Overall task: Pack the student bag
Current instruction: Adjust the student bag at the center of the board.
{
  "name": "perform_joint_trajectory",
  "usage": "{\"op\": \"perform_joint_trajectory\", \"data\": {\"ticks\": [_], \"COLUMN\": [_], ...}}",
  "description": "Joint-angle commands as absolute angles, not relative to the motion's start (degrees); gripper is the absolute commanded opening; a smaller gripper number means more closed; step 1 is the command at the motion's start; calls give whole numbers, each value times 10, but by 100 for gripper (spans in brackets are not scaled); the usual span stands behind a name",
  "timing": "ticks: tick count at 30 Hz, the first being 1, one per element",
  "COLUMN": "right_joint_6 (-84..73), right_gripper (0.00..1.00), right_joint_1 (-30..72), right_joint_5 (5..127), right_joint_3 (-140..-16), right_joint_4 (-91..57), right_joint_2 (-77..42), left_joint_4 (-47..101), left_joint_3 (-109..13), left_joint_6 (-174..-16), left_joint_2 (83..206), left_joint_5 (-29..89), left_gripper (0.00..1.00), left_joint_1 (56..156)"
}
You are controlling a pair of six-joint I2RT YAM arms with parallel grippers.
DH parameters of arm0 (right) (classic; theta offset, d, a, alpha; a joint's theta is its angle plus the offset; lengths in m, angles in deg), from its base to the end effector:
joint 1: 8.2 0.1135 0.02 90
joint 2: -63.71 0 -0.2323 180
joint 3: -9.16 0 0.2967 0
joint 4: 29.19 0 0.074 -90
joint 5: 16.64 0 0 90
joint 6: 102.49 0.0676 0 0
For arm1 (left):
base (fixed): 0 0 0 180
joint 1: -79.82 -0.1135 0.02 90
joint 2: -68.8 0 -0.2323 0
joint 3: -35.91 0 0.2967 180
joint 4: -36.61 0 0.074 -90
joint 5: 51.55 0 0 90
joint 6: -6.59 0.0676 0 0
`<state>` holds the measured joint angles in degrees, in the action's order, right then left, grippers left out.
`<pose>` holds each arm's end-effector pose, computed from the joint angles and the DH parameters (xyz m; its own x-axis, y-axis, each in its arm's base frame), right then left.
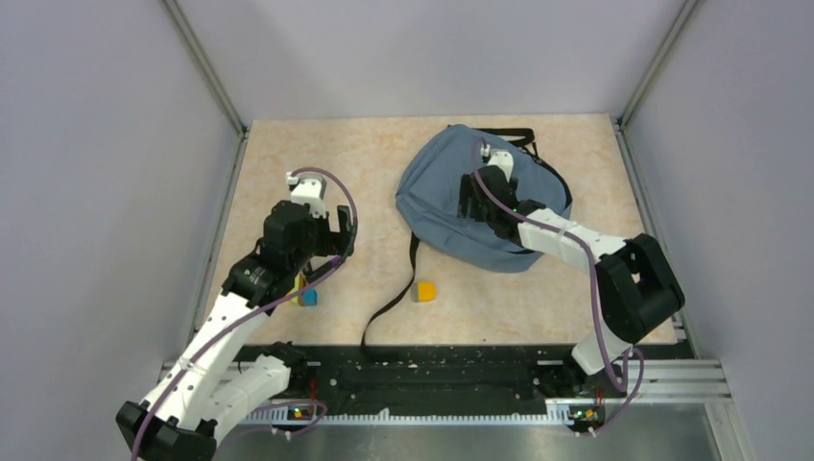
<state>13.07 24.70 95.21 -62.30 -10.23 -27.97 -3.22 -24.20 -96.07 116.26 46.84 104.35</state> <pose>0.3589 0.2022 0.1568 -0.5915 0.0943 -0.8007 -0.0074 0.9925 0.1223 0.2568 -0.1063 0.2853 -0.4696 -0.0240 -0.8826 0.1945 0.9723 -0.1299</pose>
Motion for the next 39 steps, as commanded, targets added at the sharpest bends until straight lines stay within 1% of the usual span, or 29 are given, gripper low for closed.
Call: {"op": "perform_joint_trajectory", "data": {"ticks": [1, 7, 17, 21, 23, 24, 25, 28, 29, 30, 33, 36, 39], "right_joint_6": [145, 149, 154, 148, 146, 144, 141, 139, 137, 134, 120, 113, 109], "right_gripper": [78, 77, 75, 74, 71, 68, 58, 23, 14, 10, 0, 0, 0], "right_joint_1": [268, 291, 316, 317, 317, 317, 317, 317, 317, 317, 312, 279, 223], "right_joint_5": [968, 989, 1029, 1041, 1064, 1075, 1083, 1104, 1113, 1123, 1170, 1189, 1186], "right_joint_3": [-647, -637, -636, -653, -669, -675, -679, -667, -655, -643, -607, -580, -546], "right_joint_4": [-133, -139, -145, -137, -116, -105, -96, -76, -75, -73, -57, -32, -16], "right_joint_2": [-272, -246, -257, -288, -314, -325, -332, -322, -306, -290, -231, -181, -130], "left_joint_4": [-9, -3, -2, -3, -5, -5, -4, -4, -5, -5, -5, -4, -5], "left_joint_3": [-234, -228, -224, -224, -224, -224, -223, -221, -221, -221, -221, -221, -221], "left_joint_6": [-948, -947, -945, -945, -945, -945, -945, -945, -945, -945, -945, -945, -949], "left_joint_2": [1160, 1151, 1145, 1148, 1148, 1146, 1146, 1143, 1143, 1143, 1142, 1139, 1136], "left_joint_5": [471, 471, 477, 473, 472, 473, 474, 475, 475, 473, 470, 462, 447], "left_gripper": [98, 98, 98, 98, 98, 98, 98, 98, 98, 98, 98, 98, 98], "left_joint_1": [1034, 1028, 1024, 1023, 1022, 1022, 1022, 1021, 1021, 1021, 1021, 1021, 1021]}}
